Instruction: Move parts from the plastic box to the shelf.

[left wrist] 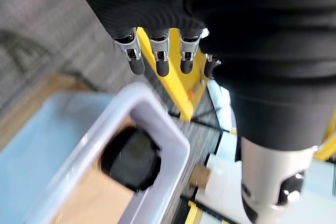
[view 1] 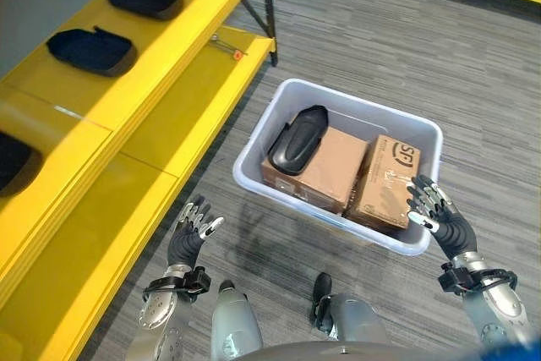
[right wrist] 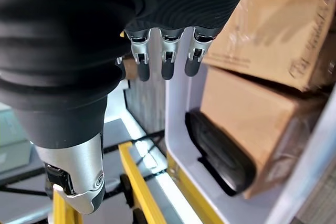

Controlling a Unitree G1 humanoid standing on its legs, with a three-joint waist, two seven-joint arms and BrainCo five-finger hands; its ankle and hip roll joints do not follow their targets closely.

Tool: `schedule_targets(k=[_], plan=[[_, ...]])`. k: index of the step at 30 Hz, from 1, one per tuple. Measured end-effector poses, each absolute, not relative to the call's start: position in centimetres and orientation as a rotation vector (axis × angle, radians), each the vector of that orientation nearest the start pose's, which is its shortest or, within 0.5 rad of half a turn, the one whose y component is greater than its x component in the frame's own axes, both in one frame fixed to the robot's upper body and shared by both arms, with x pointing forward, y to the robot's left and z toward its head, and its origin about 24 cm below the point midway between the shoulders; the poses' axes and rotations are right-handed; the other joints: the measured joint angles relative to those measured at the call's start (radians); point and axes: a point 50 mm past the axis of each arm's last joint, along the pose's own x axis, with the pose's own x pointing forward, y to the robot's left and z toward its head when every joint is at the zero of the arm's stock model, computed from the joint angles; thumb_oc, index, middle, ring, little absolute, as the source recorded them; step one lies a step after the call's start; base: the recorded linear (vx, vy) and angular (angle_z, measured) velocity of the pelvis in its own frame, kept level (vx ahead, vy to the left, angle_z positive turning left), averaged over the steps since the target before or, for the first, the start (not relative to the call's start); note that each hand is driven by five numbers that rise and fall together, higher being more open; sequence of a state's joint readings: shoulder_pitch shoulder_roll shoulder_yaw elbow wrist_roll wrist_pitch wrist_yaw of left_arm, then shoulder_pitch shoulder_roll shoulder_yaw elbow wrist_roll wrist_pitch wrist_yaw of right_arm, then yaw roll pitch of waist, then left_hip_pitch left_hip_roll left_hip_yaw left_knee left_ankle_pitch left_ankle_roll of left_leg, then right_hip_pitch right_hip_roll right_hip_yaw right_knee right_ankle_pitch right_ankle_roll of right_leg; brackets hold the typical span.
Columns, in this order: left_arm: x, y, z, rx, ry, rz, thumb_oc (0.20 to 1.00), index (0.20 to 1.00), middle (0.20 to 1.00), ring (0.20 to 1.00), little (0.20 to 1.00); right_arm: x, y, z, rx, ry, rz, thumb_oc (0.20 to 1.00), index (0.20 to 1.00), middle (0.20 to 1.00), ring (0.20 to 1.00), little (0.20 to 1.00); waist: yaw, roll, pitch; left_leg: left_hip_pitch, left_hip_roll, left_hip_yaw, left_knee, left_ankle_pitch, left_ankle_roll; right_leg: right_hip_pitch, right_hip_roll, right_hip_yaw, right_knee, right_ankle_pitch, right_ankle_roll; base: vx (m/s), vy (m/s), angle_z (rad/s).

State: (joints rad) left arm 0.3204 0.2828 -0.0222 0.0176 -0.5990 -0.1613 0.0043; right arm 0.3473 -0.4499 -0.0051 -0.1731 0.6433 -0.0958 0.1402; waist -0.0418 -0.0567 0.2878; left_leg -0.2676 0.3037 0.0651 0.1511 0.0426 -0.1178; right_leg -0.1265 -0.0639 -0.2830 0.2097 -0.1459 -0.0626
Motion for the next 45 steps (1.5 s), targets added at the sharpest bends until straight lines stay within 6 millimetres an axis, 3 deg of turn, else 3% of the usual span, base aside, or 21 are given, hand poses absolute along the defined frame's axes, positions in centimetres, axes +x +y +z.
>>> schedule_targets(k=[1, 2, 3, 4, 5, 6, 7, 9, 12, 14, 17, 20, 23, 32, 40, 45], plan=[[17.6, 22.4, -0.6, -0.300, 0.162, 0.160, 1.000, 1.000, 1.000, 1.000, 1.000, 18.7, -22.6, 3.6, 0.207, 0.077, 0.103, 1.000, 1.000, 1.000, 1.000, 1.000, 0.011, 0.005, 0.001, 0.016, 0.035, -0.051, -0.195, 0.013, -0.019, 0.005, 0.030, 0.038, 0.000, 0.000, 0.001, 0.31, 0.342, -0.81], [17.7, 22.4, -0.7, -0.300, 0.164, 0.159, 1.000, 1.000, 1.000, 1.000, 1.000, 18.9, -22.5, 3.3, 0.211, 0.082, 0.101, 1.000, 1.000, 1.000, 1.000, 1.000, 0.009, 0.009, 0.006, 0.008, 0.044, -0.065, -0.228, 0.017, -0.022, 0.015, 0.040, 0.057, 0.000, -0.006, 0.011, 0.28, 0.331, -0.95], [17.9, 22.3, -0.6, -0.302, 0.159, 0.157, 1.000, 1.000, 1.000, 1.000, 1.000, 19.0, -22.6, 3.2, 0.213, 0.085, 0.094, 1.000, 1.000, 1.000, 1.000, 1.000, 0.018, 0.020, 0.015, 0.014, 0.048, -0.074, -0.232, 0.024, -0.031, 0.034, 0.051, 0.083, 0.001, -0.009, 0.017, 0.28, 0.476, -1.15], [18.0, 22.3, -0.6, -0.307, 0.159, 0.159, 1.000, 1.000, 1.000, 1.000, 1.000, 18.8, -22.5, 3.1, 0.222, 0.086, 0.086, 1.000, 1.000, 1.000, 1.000, 1.000, 0.022, 0.047, 0.018, 0.045, 0.039, -0.069, -0.193, 0.033, -0.029, 0.056, 0.058, 0.148, -0.003, -0.020, 0.046, 0.25, 0.488, -1.67], [17.4, 22.2, -1.0, -0.310, 0.179, 0.163, 1.000, 1.000, 1.000, 1.000, 1.000, 18.7, -22.5, 3.2, 0.223, 0.081, 0.086, 1.000, 1.000, 1.000, 1.000, 1.000, 0.020, 0.091, 0.003, 0.078, 0.005, -0.048, -0.133, 0.031, -0.017, 0.068, 0.049, 0.190, -0.009, -0.023, 0.076, 0.25, 0.548, -1.46], [17.5, 21.8, -1.0, -0.323, 0.172, 0.153, 1.000, 1.000, 1.000, 1.000, 1.000, 18.0, -23.1, 3.1, 0.197, 0.105, 0.085, 1.000, 1.000, 1.000, 1.000, 1.000, -0.002, 0.129, -0.013, 0.083, -0.003, -0.044, -0.134, 0.064, -0.022, 0.063, 0.045, 0.188, -0.011, -0.023, 0.103, 0.10, 0.390, -0.79], [18.3, 22.2, 0.0, -0.298, 0.132, 0.136, 1.000, 1.000, 1.000, 1.000, 1.000, 17.4, -22.4, 2.0, 0.247, 0.139, 0.073, 1.000, 1.000, 1.000, 1.000, 1.000, -0.010, 0.075, 0.005, 0.093, -0.089, 0.000, -0.131, 0.077, -0.013, 0.048, -0.051, 0.208, -0.006, -0.024, 0.151, 0.07, 0.365, -0.26], [18.5, 23.0, 0.5, -0.250, 0.127, 0.125, 1.000, 1.000, 1.000, 1.000, 1.000, 17.4, -21.2, 1.6, 0.284, 0.147, 0.103, 1.000, 1.000, 1.000, 1.000, 1.000, 0.002, 0.029, 0.013, 0.089, -0.147, 0.056, -0.127, 0.060, 0.019, 0.037, -0.119, 0.222, -0.037, 0.002, 0.186, 0.03, 0.252, -0.43], [18.8, 24.3, 1.2, -0.203, 0.109, 0.139, 1.000, 1.000, 1.000, 1.000, 1.000, 17.8, -19.9, 1.6, 0.316, 0.141, 0.142, 1.000, 1.000, 1.000, 1.000, 1.000, 0.005, 0.009, 0.026, 0.073, -0.197, 0.097, -0.102, 0.033, 0.057, 0.040, -0.175, 0.215, -0.105, 0.064, 0.210, 0.00, 0.163, -0.28], [19.0, 25.1, 1.8, -0.184, 0.084, 0.169, 1.000, 1.000, 1.000, 1.000, 1.000, 17.9, -20.1, 1.8, 0.311, 0.134, 0.139, 1.000, 1.000, 1.000, 1.000, 1.000, 0.019, 0.006, 0.053, 0.046, -0.218, 0.121, -0.072, 0.012, 0.071, 0.039, -0.202, 0.211, -0.150, 0.087, 0.240, 0.01, 0.080, -0.23], [19.4, 25.2, 2.1, -0.182, 0.066, 0.188, 1.000, 1.000, 1.000, 1.000, 1.000, 18.4, -20.5, 2.2, 0.301, 0.114, 0.133, 1.000, 1.000, 1.000, 1.000, 1.000, -0.007, -0.010, 0.094, 0.005, -0.191, 0.119, -0.015, -0.014, 0.065, 0.028, -0.180, 0.211, -0.170, 0.101, 0.233, 0.04, 0.077, -0.11], [21.9, 24.7, 5.0, -0.111, -0.049, 0.116, 1.000, 1.000, 1.000, 1.000, 1.000, 18.8, -20.6, 2.6, 0.291, 0.098, 0.139, 1.000, 1.000, 1.000, 1.000, 1.000, -0.012, -0.018, 0.105, -0.005, -0.186, 0.142, -0.033, -0.011, 0.064, 0.001, -0.179, 0.229, -0.181, 0.112, 0.234, 0.02, 0.013, -0.21], [24.8, 22.1, 8.7, -0.104, -0.211, 0.001, 1.000, 1.000, 1.000, 1.000, 1.000, 19.0, -19.9, 2.8, 0.298, 0.090, 0.171, 1.000, 1.000, 1.000, 1.000, 1.000, -0.065, -0.018, 0.106, -0.008, -0.168, 0.166, -0.050, -0.004, 0.060, -0.017, -0.161, 0.249, -0.205, 0.127, 0.230, 0.00, -0.005, -0.26], [28.5, 17.9, 14.3, -0.083, -0.441, -0.082, 1.000, 1.000, 1.000, 1.000, 1.000, 20.4, -18.9, 4.6, 0.280, 0.016, 0.249, 1.000, 1.000, 1.000, 1.000, 1.000, -0.128, -0.009, 0.147, -0.034, -0.139, 0.205, -0.118, 0.043, 0.043, -0.109, -0.125, 0.290, -0.205, 0.151, 0.220, -0.02, -0.021, -0.18], [30.7, 16.9, 14.8, -0.084, -0.439, -0.041, 1.000, 1.000, 1.000, 1.000, 1.000, 20.3, -18.1, 4.4, 0.287, 0.028, 0.273, 1.000, 1.000, 1.000, 1.000, 1.000, -0.139, -0.010, 0.172, -0.049, -0.126, 0.214, -0.122, 0.046, 0.039, -0.129, -0.113, 0.295, -0.210, 0.155, 0.216, 0.00, -0.015, -0.04], [32.4, 17.4, 14.8, -0.020, -0.422, 0.041, 1.000, 1.000, 1.000, 1.000, 1.000, 20.2, -17.9, 4.3, 0.289, 0.027, 0.279, 1.000, 1.000, 1.000, 1.000, 1.000, -0.144, -0.018, 0.176, -0.062, -0.128, 0.214, -0.133, 0.053, 0.038, -0.146, -0.113, 0.294, -0.211, 0.157, 0.216, 0.01, -0.001, 0.00]])
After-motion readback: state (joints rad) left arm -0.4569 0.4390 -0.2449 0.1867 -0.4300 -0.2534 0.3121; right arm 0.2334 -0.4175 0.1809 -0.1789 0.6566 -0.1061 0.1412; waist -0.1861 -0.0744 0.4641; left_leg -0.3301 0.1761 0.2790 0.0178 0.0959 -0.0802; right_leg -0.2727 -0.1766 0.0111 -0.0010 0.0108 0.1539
